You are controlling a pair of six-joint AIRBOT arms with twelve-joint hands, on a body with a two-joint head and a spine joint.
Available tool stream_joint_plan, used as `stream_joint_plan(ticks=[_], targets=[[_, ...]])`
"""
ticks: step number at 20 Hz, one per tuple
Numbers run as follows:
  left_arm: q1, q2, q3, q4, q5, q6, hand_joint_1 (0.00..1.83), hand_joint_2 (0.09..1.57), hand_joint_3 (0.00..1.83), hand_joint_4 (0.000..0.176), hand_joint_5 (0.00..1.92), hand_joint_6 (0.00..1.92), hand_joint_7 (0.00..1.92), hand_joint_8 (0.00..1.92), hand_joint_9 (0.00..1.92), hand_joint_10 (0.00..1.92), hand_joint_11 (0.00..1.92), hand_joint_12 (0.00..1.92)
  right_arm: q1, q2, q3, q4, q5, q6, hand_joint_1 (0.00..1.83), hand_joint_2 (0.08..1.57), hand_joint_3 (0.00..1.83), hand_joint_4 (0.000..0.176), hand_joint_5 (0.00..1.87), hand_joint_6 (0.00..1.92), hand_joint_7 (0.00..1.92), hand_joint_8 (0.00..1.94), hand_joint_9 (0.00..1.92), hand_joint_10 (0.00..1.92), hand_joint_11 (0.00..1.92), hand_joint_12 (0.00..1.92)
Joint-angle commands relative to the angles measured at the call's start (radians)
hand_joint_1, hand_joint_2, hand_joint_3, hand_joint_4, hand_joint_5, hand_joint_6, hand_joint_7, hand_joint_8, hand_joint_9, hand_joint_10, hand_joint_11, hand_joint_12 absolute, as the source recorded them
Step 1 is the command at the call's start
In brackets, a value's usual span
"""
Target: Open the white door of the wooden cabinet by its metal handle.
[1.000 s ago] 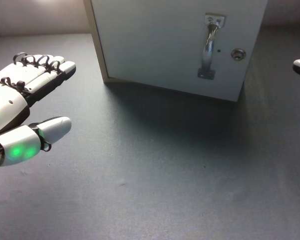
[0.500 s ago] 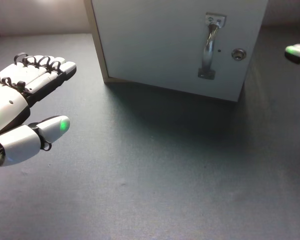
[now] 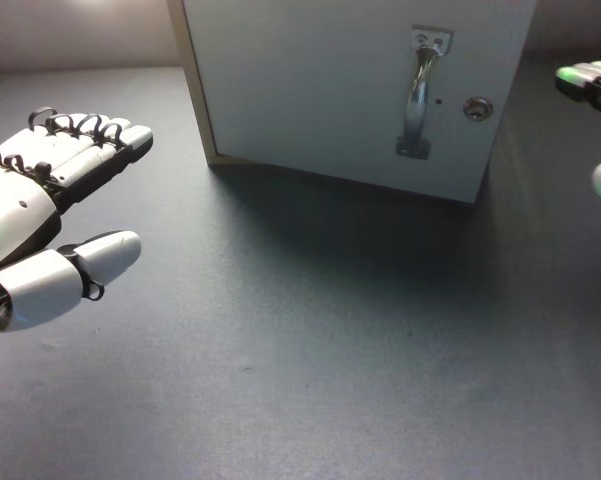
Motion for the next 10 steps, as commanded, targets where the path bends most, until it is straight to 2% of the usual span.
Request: stream_joint_plan(ticks=[1,10], targets=[[-0.011,0.002,0.004,-0.001,-0.128,-0.003,0.0,1.5,0.0,0.0,0.09,0.0,0.07,0.0,0.05,0.0,0.0,0.19,0.026,-0.005,0.015,0.022,0.085,0.004,0.0,1.41,0.0,0.0,0.0,0.0,0.0,0.0,0.0,0.0,0.0,0.0],[-0.012,-0.001,0.007,0.004,-0.126,-0.008,0.0,1.5,0.0,0.0,0.1,0.0,0.09,0.01,0.08,0.01,0.03,0.22,0.123,-0.074,0.092,-0.012,-0.001,0.004,0.0,1.42,0.0,0.0,0.0,0.0,0.0,0.0,0.0,0.0,0.0,0.0]])
